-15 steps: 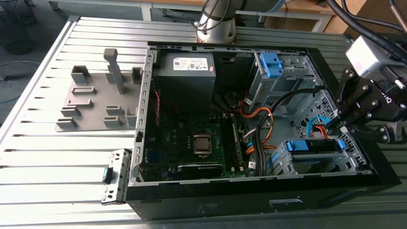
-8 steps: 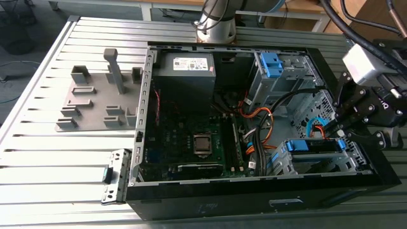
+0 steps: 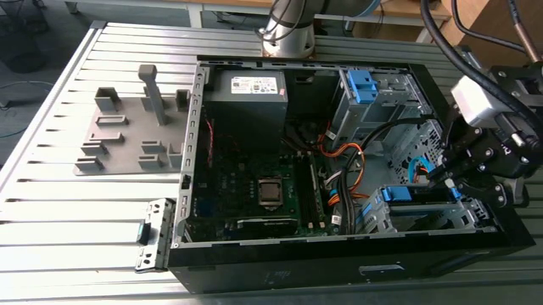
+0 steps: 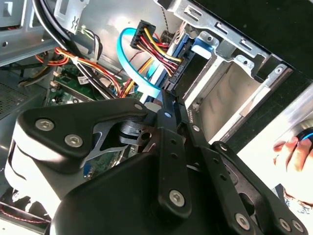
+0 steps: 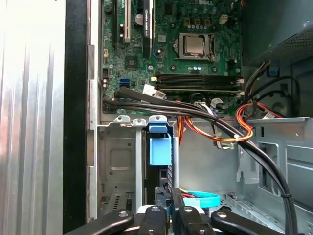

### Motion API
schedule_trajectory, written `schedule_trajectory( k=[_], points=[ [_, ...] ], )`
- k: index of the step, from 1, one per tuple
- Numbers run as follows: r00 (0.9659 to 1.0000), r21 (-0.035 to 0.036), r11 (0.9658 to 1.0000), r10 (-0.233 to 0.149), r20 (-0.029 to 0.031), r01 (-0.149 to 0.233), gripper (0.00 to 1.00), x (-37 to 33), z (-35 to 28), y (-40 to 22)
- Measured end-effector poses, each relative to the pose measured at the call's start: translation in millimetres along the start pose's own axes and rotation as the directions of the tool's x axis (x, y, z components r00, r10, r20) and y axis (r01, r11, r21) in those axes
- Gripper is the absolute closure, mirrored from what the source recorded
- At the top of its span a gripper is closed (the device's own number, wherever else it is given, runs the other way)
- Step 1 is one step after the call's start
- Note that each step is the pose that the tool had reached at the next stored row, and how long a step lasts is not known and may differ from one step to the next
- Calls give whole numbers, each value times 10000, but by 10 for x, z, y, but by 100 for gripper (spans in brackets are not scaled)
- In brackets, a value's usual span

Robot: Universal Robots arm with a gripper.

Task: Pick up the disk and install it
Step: 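Insert the second disk wire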

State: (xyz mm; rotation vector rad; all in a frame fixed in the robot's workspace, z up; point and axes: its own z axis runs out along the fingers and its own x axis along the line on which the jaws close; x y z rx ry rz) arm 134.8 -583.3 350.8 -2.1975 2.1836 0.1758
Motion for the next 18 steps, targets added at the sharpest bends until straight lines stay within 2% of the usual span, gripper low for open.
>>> schedule_trajectory(
  k=[3, 6, 8, 18],
  points=[
    [10000, 0, 10000, -1, 27, 1, 84, 4, 29, 1],
    [9999, 1, 10000, -7, 141, 7, 84, 5, 46, 6],
    [9998, 1, 10000, -10, 178, 10, 84, 6, 59, 5],
    [9998, 0, 10000, -12, 184, 12, 84, 14, 131, -6]
  ],
)
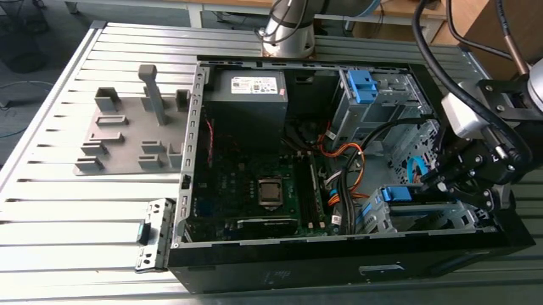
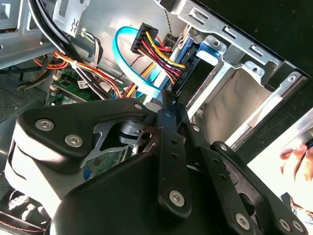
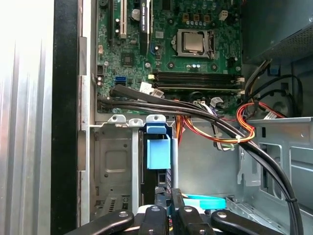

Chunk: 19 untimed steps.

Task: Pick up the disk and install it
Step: 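Insert the second disk wire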

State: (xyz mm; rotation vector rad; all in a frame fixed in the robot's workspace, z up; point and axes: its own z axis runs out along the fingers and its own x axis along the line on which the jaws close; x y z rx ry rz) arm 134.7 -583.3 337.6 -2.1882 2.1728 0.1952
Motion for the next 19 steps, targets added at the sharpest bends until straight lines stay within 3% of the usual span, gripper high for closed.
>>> schedule_trajectory(
  k=[11, 19],
  points=[
    [10000, 0, 10000, 0, -7, 0, 84, 8, 67, -7],
    [10000, 1, 10000, -1, -2, 1, 84, 10, 85, 31]
  ],
)
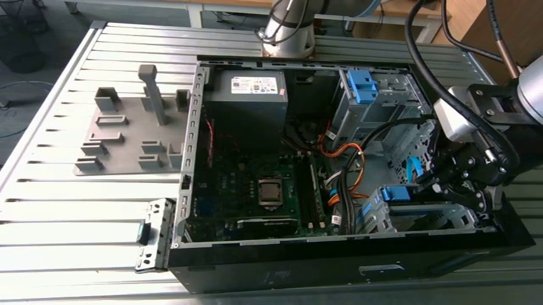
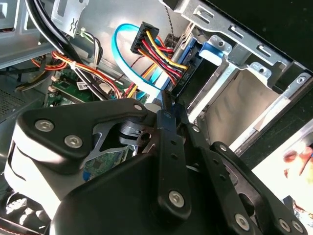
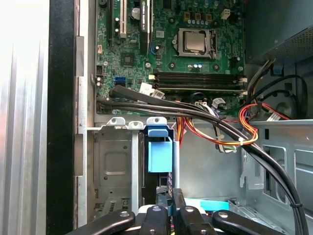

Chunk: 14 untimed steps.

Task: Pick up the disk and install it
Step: 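Insert the second disk wire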

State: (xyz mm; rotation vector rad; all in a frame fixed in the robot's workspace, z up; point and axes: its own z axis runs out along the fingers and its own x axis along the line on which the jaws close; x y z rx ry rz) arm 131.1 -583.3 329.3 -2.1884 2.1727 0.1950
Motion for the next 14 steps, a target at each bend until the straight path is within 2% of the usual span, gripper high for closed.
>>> schedule_trajectory(
  k=[3, 6, 14],
  points=[
    [10000, -1, 10000, -7, 6, 7, 84, 0, -3, 0],
    [10000, -3, 10000, -11, 54, 11, 84, -2, -16, -6],
    [9997, -4, 10000, -33, 239, 33, 84, -5, -42, -38]
  ],
)
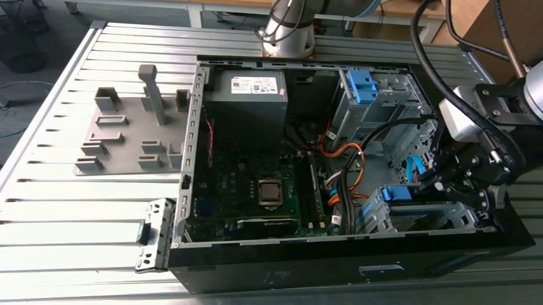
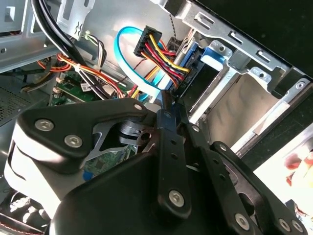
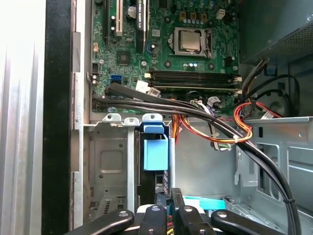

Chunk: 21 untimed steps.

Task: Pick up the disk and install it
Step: 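Insert the second disk wire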

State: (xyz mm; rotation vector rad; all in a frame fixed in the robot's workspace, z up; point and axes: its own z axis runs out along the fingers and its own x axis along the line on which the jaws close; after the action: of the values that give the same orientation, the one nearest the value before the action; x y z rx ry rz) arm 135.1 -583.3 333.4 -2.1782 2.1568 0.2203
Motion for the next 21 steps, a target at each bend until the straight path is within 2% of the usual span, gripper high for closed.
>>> schedule_trajectory(
  k=[10, 16, 21],
  points=[
    [10000, -25, 10000, 2, 10, -2, 84, 19, 41, -2],
    [10000, -23, 10000, -1, 28, 1, 84, 18, 20, -2],
    [10000, -25, 10000, 0, 13, 0, 84, 17, 8, -2]
  ],
)
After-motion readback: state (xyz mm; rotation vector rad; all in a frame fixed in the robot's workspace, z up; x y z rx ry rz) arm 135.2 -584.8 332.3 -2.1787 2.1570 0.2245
